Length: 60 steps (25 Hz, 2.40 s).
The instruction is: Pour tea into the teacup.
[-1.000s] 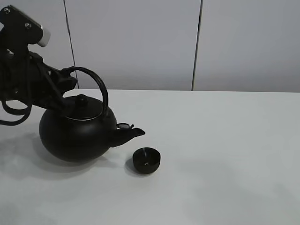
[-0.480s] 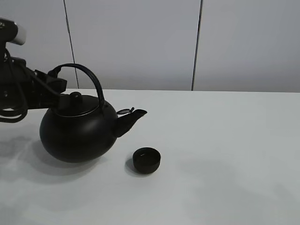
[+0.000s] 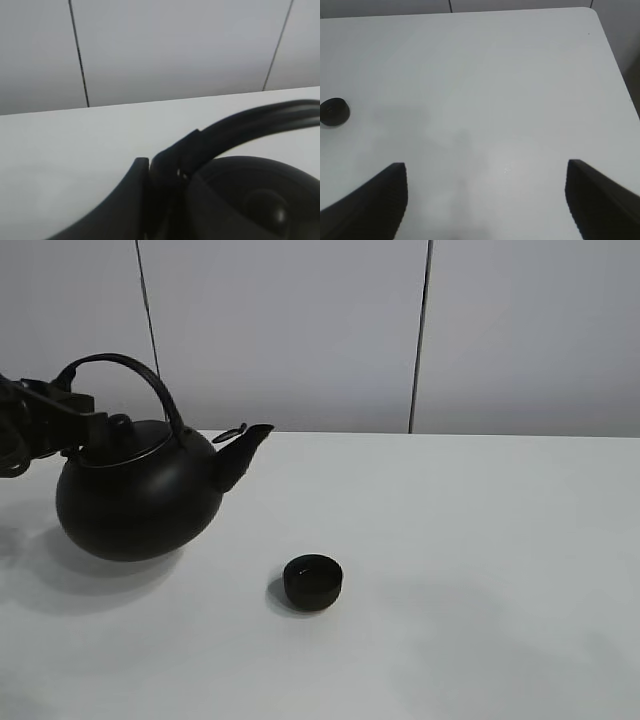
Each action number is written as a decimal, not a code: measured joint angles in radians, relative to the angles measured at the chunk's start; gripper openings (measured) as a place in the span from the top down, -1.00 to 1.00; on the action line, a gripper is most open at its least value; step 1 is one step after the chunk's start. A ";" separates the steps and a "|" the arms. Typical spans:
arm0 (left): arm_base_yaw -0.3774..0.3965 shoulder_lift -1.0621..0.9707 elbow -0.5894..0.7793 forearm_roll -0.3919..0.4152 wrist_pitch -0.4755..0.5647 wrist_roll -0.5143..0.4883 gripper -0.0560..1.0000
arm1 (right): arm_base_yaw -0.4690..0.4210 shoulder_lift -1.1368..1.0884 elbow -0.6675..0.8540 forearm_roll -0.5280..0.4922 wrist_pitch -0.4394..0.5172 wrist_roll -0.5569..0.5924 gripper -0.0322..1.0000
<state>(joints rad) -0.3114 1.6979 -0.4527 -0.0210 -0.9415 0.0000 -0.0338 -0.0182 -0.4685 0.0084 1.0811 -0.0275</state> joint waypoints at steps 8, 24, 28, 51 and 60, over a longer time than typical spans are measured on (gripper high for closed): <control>0.036 0.101 0.026 0.009 -0.057 0.000 0.69 | 0.000 0.000 0.000 0.000 0.000 0.000 -0.20; 0.036 0.141 0.026 0.011 -0.092 0.007 0.69 | 0.000 0.000 0.000 0.000 0.001 0.000 -0.20; 0.036 0.141 0.026 0.012 -0.095 0.033 0.69 | 0.000 0.000 0.000 0.000 0.000 0.000 -0.20; 0.035 0.138 0.062 0.053 -0.194 0.009 -0.17 | 0.000 0.000 0.000 0.000 0.000 0.000 -0.20; 0.035 0.100 0.140 0.082 -0.195 0.009 -0.25 | 0.000 0.000 0.000 0.000 0.000 0.000 -0.20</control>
<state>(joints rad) -0.2766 1.7977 -0.3126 0.0605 -1.1370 0.0093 -0.0338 -0.0182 -0.4685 0.0084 1.0812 -0.0275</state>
